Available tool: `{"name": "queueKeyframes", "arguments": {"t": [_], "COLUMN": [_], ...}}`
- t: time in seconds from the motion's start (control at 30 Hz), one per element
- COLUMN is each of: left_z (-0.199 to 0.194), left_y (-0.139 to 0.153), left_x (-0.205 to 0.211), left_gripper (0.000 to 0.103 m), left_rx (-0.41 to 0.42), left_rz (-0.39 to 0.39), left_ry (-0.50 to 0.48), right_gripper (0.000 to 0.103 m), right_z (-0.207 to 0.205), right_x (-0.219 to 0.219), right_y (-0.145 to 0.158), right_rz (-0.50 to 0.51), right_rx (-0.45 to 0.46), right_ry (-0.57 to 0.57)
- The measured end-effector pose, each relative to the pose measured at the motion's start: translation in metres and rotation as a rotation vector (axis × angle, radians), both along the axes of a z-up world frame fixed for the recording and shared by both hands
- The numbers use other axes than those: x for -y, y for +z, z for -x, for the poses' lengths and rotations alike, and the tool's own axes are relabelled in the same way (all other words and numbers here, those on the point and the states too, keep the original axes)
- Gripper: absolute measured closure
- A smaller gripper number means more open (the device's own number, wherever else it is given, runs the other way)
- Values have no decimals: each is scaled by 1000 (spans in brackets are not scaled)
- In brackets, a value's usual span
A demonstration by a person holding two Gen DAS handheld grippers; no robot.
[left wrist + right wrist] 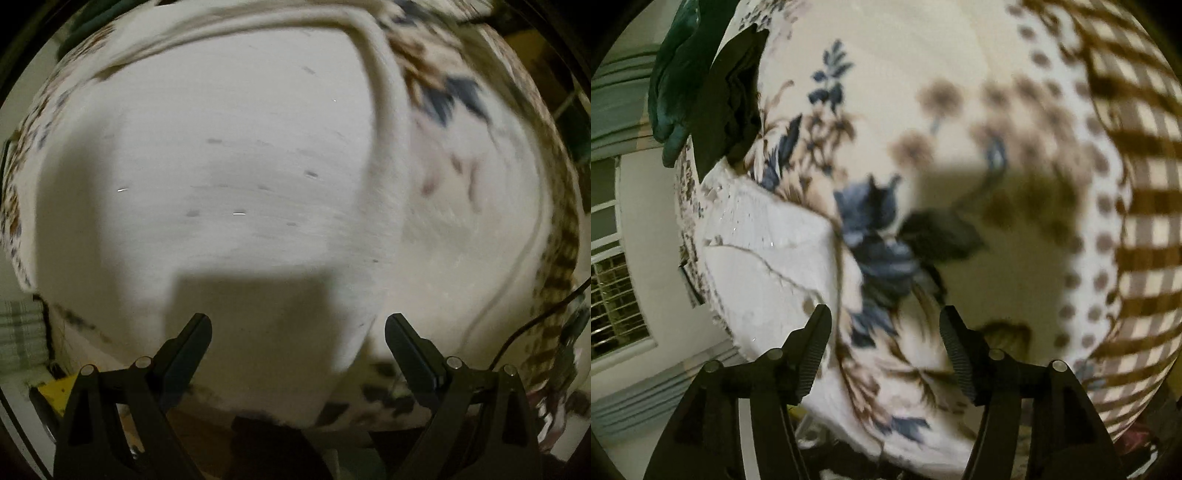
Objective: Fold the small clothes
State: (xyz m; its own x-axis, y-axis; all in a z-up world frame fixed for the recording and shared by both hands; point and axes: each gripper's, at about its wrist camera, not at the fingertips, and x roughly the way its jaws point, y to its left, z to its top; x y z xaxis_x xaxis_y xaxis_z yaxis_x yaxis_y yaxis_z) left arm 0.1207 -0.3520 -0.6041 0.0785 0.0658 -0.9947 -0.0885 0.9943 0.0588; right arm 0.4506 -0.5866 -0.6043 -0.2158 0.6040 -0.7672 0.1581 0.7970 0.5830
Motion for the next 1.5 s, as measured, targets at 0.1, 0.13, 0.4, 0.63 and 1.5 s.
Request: {"name": "queueKeyframes", "arguments": {"t": [0.1,0.13,0.4,0.63,1.5], "left_z": [-7,-9,-9,0,43], "left_y": [-15,-16,23,92,54], "left_x": [13,15,-7,-56,-448], "left_gripper": [66,74,95,95,95], "left_rx": [-12,-8,95,173,223], "left_rz": [-15,-32,-19,53,399], "left_ry": [-44,-55,-3,129,618], "right_gripper": [40,40,86,94,95], "right_z": [-3,-6,-27,-32,-68], "right_x": [-3,-12,-68,-103,-632], "right_y": [-10,-15,-37,29,74], "right_rz": [-61,-86,-115,-12,315], "right_rx": [-25,-29,-22,91,260], "right_ry": [-42,-61,-107,-37,295]}}
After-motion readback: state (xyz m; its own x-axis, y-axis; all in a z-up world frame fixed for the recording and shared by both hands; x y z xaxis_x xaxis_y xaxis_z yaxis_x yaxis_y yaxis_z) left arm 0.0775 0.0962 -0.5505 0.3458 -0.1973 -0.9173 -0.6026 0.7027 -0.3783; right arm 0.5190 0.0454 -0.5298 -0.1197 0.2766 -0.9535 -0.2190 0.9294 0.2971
